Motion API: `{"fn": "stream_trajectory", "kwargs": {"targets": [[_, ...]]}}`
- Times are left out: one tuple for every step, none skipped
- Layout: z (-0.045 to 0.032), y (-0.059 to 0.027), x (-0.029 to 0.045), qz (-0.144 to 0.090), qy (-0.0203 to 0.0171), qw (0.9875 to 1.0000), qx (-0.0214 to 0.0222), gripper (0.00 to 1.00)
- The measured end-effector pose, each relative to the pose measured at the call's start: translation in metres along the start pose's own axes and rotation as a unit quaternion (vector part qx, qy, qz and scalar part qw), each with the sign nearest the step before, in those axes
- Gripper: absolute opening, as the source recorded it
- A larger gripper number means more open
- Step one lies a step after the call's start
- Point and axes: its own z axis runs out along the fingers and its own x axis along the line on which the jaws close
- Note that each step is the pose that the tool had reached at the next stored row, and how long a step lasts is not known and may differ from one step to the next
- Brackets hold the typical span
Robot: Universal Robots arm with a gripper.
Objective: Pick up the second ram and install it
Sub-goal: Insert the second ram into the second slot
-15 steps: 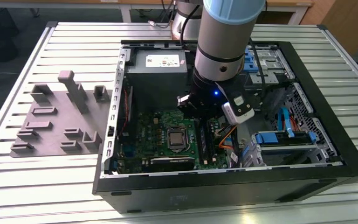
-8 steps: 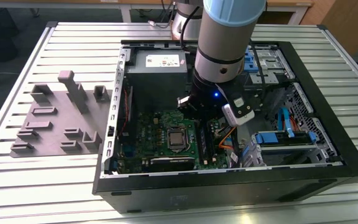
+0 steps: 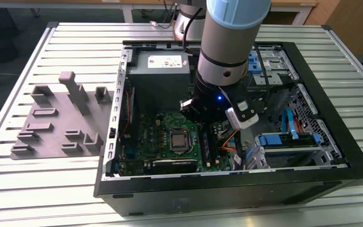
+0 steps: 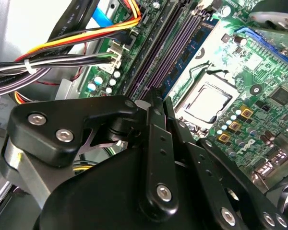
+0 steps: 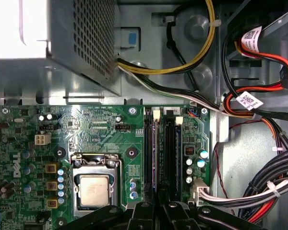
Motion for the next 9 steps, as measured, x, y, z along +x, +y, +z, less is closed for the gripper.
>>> {"fn": "stream_trajectory", "kwargs": {"targets": [[0.0004, -0.0005, 0.0, 0.0, 0.0001, 1.0, 0.0001, 0.14], [0.0016, -0.0014, -0.0004, 0.0, 0.0001, 1.0, -0.0007, 0.14], [0.0029, -0.002, -0.0007, 0.001, 0.0, 1.0, -0.0012, 0.14], [0.0045, -0.0022, -0.0007, 0.002, 0.0001, 1.0, -0.0012, 0.14], [0.0057, -0.0023, -0.0008, 0.003, 0.0001, 1.0, -0.0011, 0.14], [0.0061, -0.0023, -0.0008, 0.003, 0.0001, 1.0, -0.0011, 0.14], [0.0065, -0.0023, -0.0008, 0.003, 0.0001, 1.0, -0.0012, 0.14], [0.0067, -0.0023, -0.0008, 0.004, 0.0001, 1.0, -0.0011, 0.14], [0.0069, -0.0023, -0.0008, 0.004, 0.0001, 1.0, -0.0011, 0.14]]}}
